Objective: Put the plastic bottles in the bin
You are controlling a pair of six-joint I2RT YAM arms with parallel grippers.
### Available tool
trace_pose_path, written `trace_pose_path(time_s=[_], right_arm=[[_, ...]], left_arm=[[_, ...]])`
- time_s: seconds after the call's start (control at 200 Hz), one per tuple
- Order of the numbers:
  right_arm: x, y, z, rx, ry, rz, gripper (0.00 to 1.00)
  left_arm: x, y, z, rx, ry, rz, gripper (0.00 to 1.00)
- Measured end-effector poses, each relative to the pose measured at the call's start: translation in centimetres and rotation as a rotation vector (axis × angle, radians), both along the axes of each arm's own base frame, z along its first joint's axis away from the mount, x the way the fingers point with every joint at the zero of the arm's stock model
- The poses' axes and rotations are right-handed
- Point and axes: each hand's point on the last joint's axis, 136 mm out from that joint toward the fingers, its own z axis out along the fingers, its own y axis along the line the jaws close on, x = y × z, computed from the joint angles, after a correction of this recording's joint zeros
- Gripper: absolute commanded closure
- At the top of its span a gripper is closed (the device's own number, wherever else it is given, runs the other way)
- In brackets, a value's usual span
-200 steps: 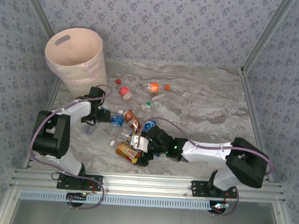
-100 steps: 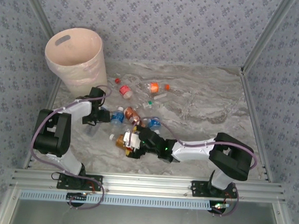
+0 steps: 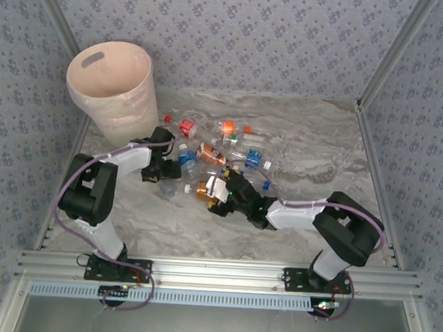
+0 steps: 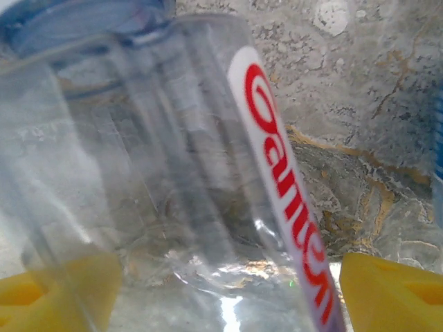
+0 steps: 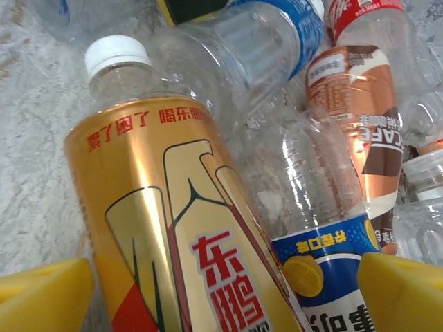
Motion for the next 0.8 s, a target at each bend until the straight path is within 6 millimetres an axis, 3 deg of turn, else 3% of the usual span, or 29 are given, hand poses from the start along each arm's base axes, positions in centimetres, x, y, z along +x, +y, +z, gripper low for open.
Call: trace_pose_path(time_s=[0.1,0.235,0.39,0.6,0.724,0.799], right_arm=[[-1.0,0.2,2.0,0.064,0.006,0.051,0.00],[-1.9,0.2,6.8,0.207,0.005,0.097,0.00],[-1.2,-2.1,12.3,0.388,-0.017,0.038,0.00],[1.7,-7.6,16.4,0.587,-0.053,-0.193,0.00],[3.4,-11.0,16.9,0.661,-0.063,-0.350,0.00],[4.1,-12.4,16.6,0.693,-0.054,-0.420,0.00]], left_arm=[[0.1,0.4,0.0,0.016,-0.005,0.020,0.29],[-0.2,0.9,-0.2,0.039,-0.005,0.038,0.38],[-0.5,1.3,1.3,0.041,-0.046,0.038,0.45],[0.2,0.6,8.0,-0.010,-0.236,-0.015,0.50],[0.2,-0.6,12.5,-0.055,-0.347,-0.077,0.50],[0.9,-1.6,16.3,-0.104,-0.442,-0.106,0.50]])
